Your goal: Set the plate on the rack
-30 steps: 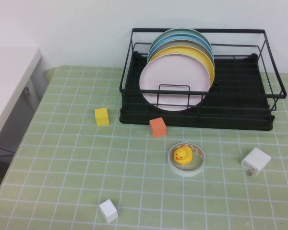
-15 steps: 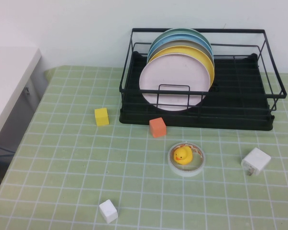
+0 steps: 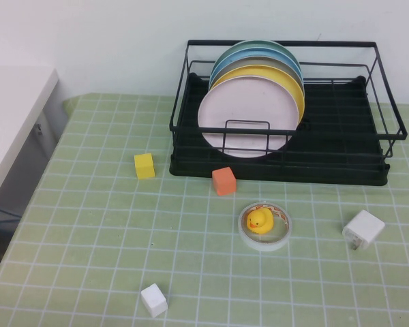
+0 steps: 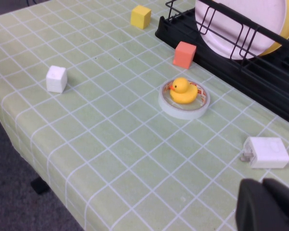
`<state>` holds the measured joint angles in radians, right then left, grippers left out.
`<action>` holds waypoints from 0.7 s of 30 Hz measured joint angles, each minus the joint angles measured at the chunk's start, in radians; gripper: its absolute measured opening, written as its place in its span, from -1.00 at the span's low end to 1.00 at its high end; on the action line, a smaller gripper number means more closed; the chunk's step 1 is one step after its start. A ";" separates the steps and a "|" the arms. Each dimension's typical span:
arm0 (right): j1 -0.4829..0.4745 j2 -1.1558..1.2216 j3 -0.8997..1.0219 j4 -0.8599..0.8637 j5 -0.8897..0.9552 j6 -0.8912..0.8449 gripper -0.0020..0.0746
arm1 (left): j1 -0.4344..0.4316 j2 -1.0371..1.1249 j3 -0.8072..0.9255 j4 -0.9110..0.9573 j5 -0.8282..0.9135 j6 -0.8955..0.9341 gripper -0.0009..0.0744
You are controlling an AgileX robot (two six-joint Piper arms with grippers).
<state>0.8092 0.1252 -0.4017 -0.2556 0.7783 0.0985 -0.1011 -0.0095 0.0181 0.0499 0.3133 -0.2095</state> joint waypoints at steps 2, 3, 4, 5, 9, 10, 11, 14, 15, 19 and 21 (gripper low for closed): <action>0.000 0.000 0.000 0.000 0.000 0.000 -0.95 | 0.000 0.000 0.000 0.000 0.000 0.000 -0.98; 0.000 0.000 0.000 0.000 0.000 0.000 -0.95 | 0.000 0.000 0.000 0.000 0.000 0.000 -0.98; 0.000 0.000 0.000 0.000 0.000 0.000 -0.95 | 0.000 0.000 0.000 0.000 0.000 0.000 -0.98; 0.000 0.000 0.000 0.000 0.000 0.000 -0.95 | 0.000 0.000 0.000 0.000 0.000 0.000 -0.98; 0.000 -0.002 0.000 0.000 0.000 0.000 -0.95 | 0.000 0.000 0.000 0.000 0.000 0.000 -0.98; -0.003 -0.007 0.000 -0.002 0.000 0.000 -0.95 | 0.000 0.000 0.000 0.000 0.000 0.000 -0.98; -0.019 -0.016 0.000 -0.004 0.000 0.000 -0.95 | 0.000 0.000 0.000 0.000 0.002 0.000 -0.98; -0.144 -0.042 0.000 -0.004 -0.002 0.000 -0.95 | 0.000 0.000 0.000 0.000 0.002 0.004 -0.98; -0.199 -0.050 0.003 -0.004 -0.014 0.000 -0.95 | 0.000 0.000 0.000 -0.001 0.002 0.004 -0.98; -0.423 -0.076 0.073 -0.002 -0.130 -0.006 -0.95 | 0.000 0.000 0.000 -0.001 0.002 0.004 -0.98; -0.548 -0.078 0.137 -0.002 -0.225 -0.012 -0.95 | 0.000 0.000 0.000 -0.001 0.002 0.004 -0.98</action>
<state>0.2612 0.0476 -0.2643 -0.2576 0.5530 0.0868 -0.1011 -0.0095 0.0181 0.0493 0.3148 -0.2055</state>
